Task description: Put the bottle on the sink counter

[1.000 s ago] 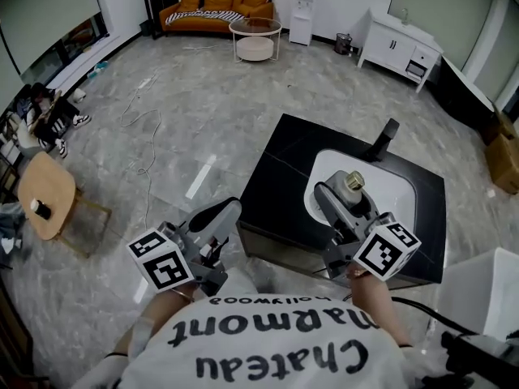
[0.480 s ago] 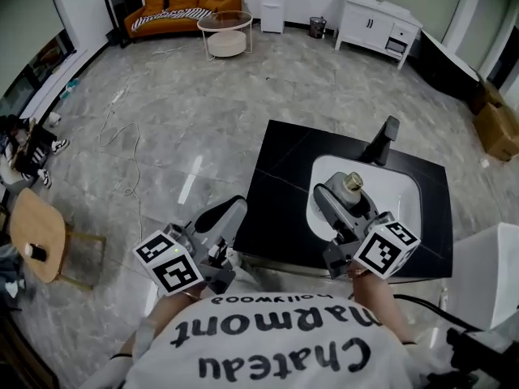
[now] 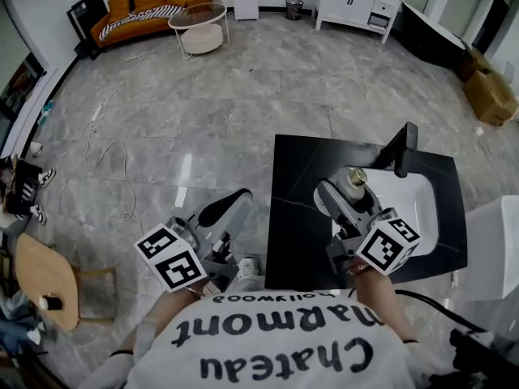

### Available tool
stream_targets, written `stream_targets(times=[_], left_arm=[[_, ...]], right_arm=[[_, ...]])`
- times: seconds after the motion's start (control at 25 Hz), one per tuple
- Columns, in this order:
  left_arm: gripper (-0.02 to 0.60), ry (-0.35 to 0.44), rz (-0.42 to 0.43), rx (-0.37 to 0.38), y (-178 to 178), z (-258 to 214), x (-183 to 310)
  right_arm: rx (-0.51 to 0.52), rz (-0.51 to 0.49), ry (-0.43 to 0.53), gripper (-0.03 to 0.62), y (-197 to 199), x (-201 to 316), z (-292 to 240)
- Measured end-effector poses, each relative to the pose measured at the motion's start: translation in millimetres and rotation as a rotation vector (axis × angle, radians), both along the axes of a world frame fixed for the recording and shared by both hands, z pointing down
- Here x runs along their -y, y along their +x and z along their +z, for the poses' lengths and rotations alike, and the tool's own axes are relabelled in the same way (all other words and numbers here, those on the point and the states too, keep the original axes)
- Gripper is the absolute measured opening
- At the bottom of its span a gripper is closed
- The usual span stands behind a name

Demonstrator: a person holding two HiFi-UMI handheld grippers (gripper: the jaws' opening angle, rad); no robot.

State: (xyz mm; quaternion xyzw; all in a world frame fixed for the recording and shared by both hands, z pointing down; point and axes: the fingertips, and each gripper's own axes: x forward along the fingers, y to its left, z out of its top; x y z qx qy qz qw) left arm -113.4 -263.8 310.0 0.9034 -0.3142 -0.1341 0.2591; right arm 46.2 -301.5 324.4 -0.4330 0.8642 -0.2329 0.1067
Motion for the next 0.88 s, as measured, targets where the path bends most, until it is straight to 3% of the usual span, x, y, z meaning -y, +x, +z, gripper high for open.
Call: stream_targets(times=[0.36,0.48,0.64,0.88], left_arm=[[0.015,-0.139,0.082,-0.004,-29.2,61.2,98.0],[0.015,-0.202,0.149,-0.015,-24.6,81.3,121.4],[0.015,-0.227,0.217,-0.02,-14.4,99.8,151.2],[0.014,-0.276,0.256,-0.031,-0.6,129.3,170.4]], right_arm=[[-0.071,0.169,-0.114,0.341,-19.8,68.0,49.1],[-0.11,0.201,-0.159,0.342,-28.1,84.9,71.0],[-0.185,0.221,-0.187,0.342,-35.8,111.5,101.9],[-0.241,0.268,-0.267,0.342,-28.7,137.4,145.3]])
